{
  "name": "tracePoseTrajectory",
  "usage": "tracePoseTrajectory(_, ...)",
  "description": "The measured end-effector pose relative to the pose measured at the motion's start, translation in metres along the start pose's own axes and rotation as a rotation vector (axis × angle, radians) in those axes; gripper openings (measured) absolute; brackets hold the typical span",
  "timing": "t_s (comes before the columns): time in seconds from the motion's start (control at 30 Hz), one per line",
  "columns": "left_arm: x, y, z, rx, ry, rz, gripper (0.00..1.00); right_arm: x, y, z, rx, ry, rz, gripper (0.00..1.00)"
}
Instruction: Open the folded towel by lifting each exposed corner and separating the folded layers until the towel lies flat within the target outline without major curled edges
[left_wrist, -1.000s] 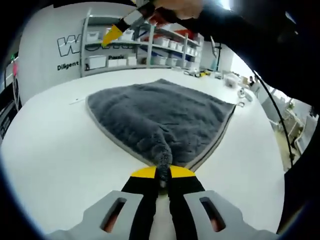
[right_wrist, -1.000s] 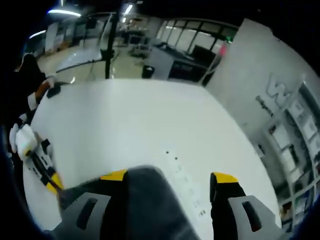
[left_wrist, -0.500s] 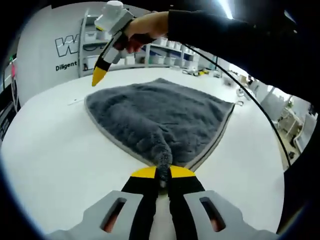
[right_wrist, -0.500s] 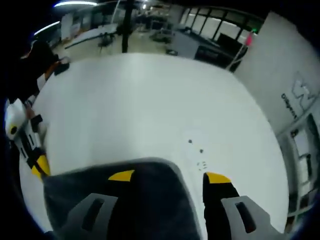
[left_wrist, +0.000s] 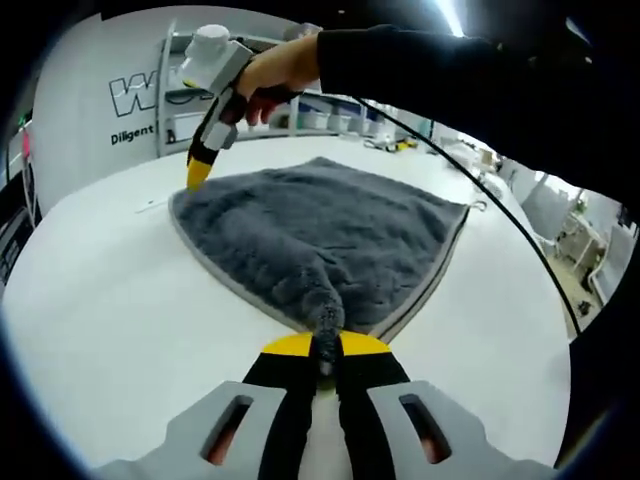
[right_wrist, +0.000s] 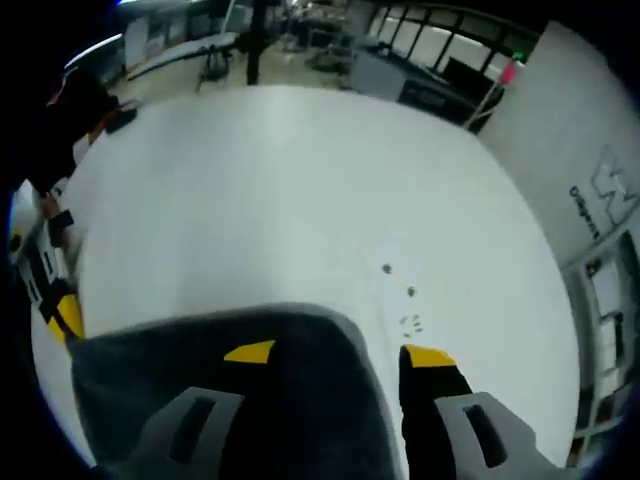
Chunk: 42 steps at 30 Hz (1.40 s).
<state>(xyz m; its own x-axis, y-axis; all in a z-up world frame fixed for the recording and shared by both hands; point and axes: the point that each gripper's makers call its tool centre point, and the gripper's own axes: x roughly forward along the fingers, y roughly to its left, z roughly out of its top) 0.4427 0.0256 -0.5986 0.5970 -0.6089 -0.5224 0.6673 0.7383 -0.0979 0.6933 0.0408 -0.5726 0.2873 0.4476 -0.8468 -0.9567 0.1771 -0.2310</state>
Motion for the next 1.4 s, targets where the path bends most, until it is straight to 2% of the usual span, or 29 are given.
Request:
tracePoseTrajectory(0.2, 0.0, 0.0, 0.0, 0.0, -0.006, -0.001, 0.05, 0.009, -0.001, -0.006, 0.052, 0.012, 0.029, 0.43)
tracePoseTrajectory(0.4, 0.0, 0.0, 0.0, -0.003, -0.006, -0.006, 0.05, 0.017, 0.008, -0.009, 0.025, 0.048, 0.076, 0.41)
tracePoseTrajectory(0.57, 0.0, 0.0, 0.0, -0.003, -0.006, -0.011, 0.05, 0.023, 0.009, -0.01, -0.005, 0.087, 0.083, 0.4)
tracePoseTrajectory(0.73, 0.0, 0.0, 0.0, 0.002, -0.008, -0.01, 0.05, 0.023, 0.018, -0.012, 0.009, 0.123, 0.12, 0.29)
tracePoseTrajectory(0.8, 0.0, 0.0, 0.0, 0.007, -0.009, -0.007, 0.05, 0.023, 0.02, -0.013, 0.031, 0.125, 0.135, 0.25)
tracePoseTrajectory(1.07, 0.0, -0.001, 0.0, 0.011, -0.009, -0.017, 0.04, 0.023, 0.017, -0.011, 0.032, 0.116, 0.12, 0.26)
tracePoseTrajectory(1.17, 0.0, -0.001, 0.0, 0.009, -0.01, -0.024, 0.04, 0.021, 0.014, 0.005, 0.071, 0.048, 0.125, 0.26)
tracePoseTrajectory(1.2, 0.0, -0.001, 0.0, 0.008, -0.011, -0.026, 0.04, 0.02, 0.016, 0.005, 0.107, 0.049, 0.145, 0.26)
tracePoseTrajectory(1.3, 0.0, -0.001, 0.0, 0.007, -0.013, -0.028, 0.04, 0.021, 0.008, 0.003, 0.103, 0.062, 0.126, 0.32)
tracePoseTrajectory(1.4, 0.0, -0.001, 0.0, 0.009, -0.015, -0.028, 0.04, 0.026, 0.011, 0.005, 0.09, 0.066, 0.127, 0.31)
